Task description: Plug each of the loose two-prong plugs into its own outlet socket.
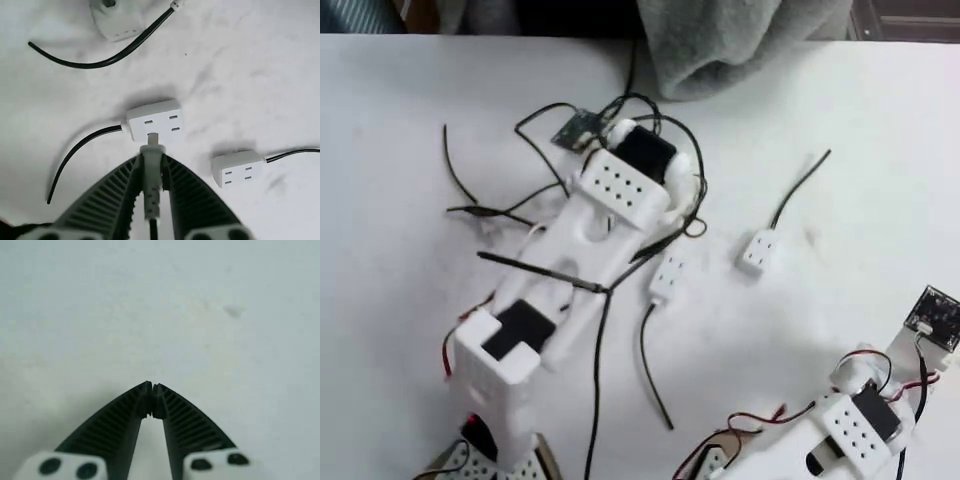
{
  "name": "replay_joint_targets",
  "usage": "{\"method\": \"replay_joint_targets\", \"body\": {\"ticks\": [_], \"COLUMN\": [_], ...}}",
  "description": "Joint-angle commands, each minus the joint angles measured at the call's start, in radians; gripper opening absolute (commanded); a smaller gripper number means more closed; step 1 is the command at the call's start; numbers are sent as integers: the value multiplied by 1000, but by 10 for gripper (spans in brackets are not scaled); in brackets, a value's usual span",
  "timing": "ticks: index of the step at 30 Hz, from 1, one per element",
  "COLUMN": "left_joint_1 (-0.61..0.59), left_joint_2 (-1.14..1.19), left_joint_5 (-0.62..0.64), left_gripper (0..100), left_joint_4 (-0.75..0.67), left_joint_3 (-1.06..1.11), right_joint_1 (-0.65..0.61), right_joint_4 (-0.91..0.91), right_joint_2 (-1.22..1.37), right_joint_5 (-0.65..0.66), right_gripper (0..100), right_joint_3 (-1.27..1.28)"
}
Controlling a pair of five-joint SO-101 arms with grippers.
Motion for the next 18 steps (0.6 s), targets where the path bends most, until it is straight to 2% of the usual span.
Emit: {"method": "replay_joint_targets", "body": {"ticks": [1, 11, 18], "left_joint_1": [7, 56, 104], "left_joint_2": [33, 166, 171], "left_joint_5": [35, 37, 37], "left_gripper": [24, 24, 24], "left_joint_4": [-34, -146, -150], "left_joint_3": [-2, -2, 9], "right_joint_1": [-21, -42, -42], "right_joint_4": [27, 51, 51], "right_joint_2": [-13, -13, -13], "right_joint_5": [9, 11, 11], "right_gripper": [19, 19, 19], "right_joint_3": [-17, -21, -21]}}
